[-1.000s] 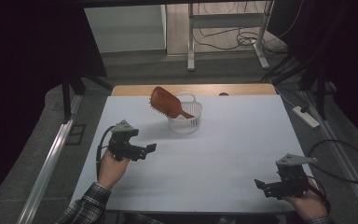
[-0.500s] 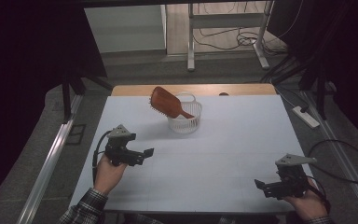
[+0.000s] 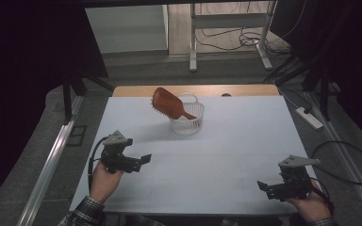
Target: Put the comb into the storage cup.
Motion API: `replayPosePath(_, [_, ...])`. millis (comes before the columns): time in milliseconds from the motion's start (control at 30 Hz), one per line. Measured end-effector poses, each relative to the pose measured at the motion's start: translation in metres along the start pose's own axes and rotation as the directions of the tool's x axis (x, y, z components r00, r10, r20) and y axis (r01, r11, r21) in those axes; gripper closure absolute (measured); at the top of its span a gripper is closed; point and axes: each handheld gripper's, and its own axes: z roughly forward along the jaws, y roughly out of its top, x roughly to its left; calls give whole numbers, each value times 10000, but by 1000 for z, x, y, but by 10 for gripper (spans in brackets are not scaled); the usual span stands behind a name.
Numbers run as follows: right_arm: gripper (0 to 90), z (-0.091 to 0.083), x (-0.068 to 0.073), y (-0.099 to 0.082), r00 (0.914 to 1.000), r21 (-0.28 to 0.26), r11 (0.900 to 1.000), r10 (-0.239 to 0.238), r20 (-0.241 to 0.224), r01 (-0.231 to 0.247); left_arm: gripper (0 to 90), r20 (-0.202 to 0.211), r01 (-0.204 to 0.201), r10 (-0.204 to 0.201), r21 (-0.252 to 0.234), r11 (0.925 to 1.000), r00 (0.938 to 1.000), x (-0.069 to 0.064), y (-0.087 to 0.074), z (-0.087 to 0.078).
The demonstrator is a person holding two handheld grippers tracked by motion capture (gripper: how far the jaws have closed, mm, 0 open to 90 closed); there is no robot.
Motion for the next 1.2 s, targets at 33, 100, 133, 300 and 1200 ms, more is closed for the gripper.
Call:
replayPosePath(33, [0,0,0,0,10000,-4,10000,-1,6,1,0,-25,10,-10,-4,10000,10000,0,-1,-1])
replayPosePath(100, [0,0,0,0,10000,-8,10000,-8,8,8,0,-51,16,-16,12,10000,10000,0,-3,-3])
replayPosePath(133, [0,0,0,0,10000,-11,10000,-7,9,7,0,-58,29,-29,14,10000,10000,-1,-4,-4])
replayPosePath(300, [0,0,0,0,10000,4,10000,2,3,-2,0,-140,44,-43,55,10000,9999,-1,-9,-8])
replayPosePath(1200, [0,0,0,0,10000,16,10000,19,42,-19,0,-451,306,-297,192,9993,9985,-3,-36,-31])
